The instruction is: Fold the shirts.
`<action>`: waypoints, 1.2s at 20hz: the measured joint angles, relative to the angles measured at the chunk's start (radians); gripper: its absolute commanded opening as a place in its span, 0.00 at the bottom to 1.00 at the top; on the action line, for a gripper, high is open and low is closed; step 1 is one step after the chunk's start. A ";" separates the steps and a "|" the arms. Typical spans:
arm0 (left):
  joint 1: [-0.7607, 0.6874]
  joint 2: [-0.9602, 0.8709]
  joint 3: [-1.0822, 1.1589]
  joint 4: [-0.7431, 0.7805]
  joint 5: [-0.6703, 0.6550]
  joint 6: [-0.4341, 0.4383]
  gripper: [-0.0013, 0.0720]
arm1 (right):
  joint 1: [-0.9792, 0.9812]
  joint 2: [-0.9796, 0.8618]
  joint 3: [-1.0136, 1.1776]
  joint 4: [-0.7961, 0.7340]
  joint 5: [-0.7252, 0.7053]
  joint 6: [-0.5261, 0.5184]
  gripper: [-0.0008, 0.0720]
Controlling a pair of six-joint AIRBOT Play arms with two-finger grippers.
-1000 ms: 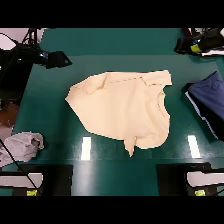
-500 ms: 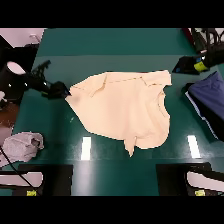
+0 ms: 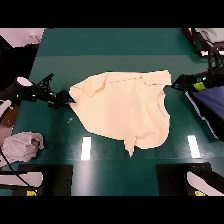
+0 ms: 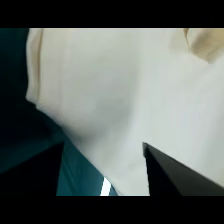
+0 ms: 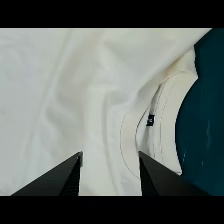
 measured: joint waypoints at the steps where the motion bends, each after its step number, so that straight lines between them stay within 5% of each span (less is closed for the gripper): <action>1: 0.000 0.000 -0.002 -0.003 0.005 -0.002 0.25 | 0.000 0.014 -0.016 0.001 -0.005 0.000 0.57; 3: 0.000 0.000 -0.004 -0.005 0.014 -0.004 0.20 | 0.000 0.037 -0.042 0.001 -0.005 0.000 0.57; 4: 0.000 0.000 -0.005 -0.006 0.019 -0.006 0.04 | 0.000 0.046 -0.053 0.002 -0.002 0.000 0.57; 15: 0.001 0.133 0.077 -0.004 -0.059 0.045 0.05 | -0.119 0.069 -0.363 0.002 0.179 0.000 0.57; 24: 0.001 0.251 0.104 0.000 -0.175 0.074 0.05 | -0.134 0.069 -0.578 0.098 0.121 -0.019 0.57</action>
